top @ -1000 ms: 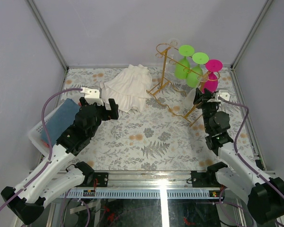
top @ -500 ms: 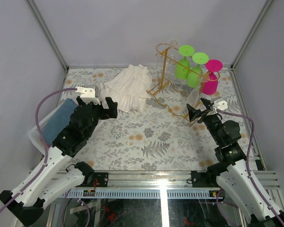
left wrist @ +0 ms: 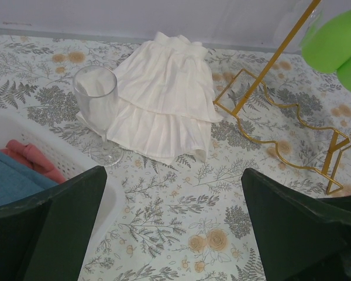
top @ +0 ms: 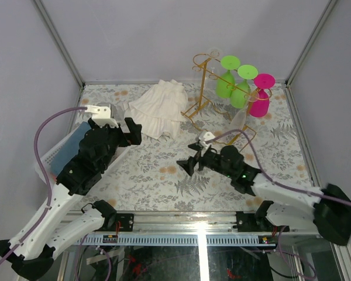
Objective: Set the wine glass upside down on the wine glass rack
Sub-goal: Turn the wine glass upside down at the wine rack, then pick up the wine glass at the center of the board.
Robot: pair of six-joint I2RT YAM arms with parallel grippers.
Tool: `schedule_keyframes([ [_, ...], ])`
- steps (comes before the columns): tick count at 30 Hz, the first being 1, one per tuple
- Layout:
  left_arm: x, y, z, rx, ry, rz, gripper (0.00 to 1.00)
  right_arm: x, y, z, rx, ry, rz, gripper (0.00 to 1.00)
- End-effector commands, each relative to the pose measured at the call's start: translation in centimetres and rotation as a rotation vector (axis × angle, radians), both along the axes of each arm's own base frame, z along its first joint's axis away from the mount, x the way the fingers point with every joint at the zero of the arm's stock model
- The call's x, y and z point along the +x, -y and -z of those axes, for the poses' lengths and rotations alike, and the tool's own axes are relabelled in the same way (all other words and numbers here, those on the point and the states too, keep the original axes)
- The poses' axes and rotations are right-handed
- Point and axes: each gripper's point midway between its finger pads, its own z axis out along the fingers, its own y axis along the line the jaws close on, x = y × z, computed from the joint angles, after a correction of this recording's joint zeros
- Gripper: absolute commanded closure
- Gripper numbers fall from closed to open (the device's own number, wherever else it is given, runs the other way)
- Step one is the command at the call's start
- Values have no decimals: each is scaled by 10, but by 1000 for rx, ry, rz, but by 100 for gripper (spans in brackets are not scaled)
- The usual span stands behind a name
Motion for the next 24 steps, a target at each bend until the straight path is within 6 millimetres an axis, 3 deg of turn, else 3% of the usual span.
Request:
schedule_keyframes([
  [1, -7, -11, -25, -24, 47, -27, 0, 33, -56, -47, 284, 57, 28, 11],
  [4, -12, -14, -30, -24, 49, -24, 0, 59, -101, -59, 364, 66, -6, 10],
  [12, -25, -23, -38, -44, 59, -32, 0, 137, -193, -39, 401, 158, 13, 6],
  [18, -29, -28, -41, -38, 64, -39, 0, 177, -235, -19, 348, 201, 32, 4],
  [24, -29, -29, -41, -28, 67, -44, 0, 205, -260, -5, 306, 206, 66, 3],
])
